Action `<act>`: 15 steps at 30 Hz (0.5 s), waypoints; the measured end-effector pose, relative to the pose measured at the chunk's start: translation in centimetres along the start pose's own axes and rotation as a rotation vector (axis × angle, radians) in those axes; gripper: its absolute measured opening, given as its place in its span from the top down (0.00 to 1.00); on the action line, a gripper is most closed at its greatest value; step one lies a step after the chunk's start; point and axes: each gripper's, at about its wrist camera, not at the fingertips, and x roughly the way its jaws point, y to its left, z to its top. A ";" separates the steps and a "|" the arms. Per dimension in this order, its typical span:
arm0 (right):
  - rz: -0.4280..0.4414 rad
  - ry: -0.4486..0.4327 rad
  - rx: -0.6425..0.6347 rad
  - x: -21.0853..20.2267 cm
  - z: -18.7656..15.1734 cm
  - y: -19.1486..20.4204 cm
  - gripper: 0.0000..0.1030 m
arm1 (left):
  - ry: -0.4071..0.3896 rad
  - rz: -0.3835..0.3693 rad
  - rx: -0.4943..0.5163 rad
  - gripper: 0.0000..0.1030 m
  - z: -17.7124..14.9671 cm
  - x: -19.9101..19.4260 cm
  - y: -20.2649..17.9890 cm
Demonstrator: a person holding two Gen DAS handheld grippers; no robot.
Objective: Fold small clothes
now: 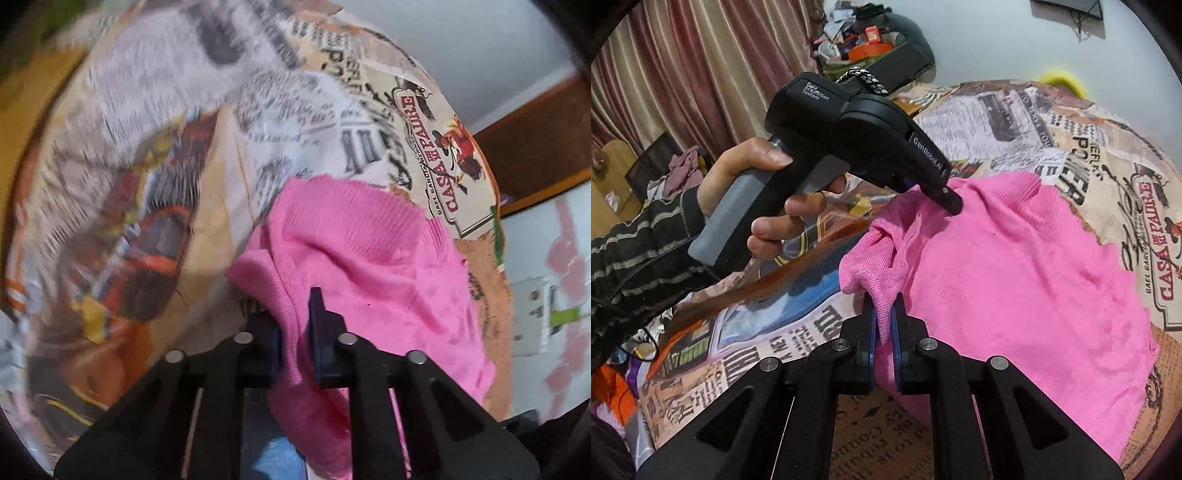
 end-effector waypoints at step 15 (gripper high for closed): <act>-0.062 -0.208 0.112 -9.3 -2.7 -3.7 0.94 | -0.199 0.221 0.299 0.89 1.9 -5.5 -18.2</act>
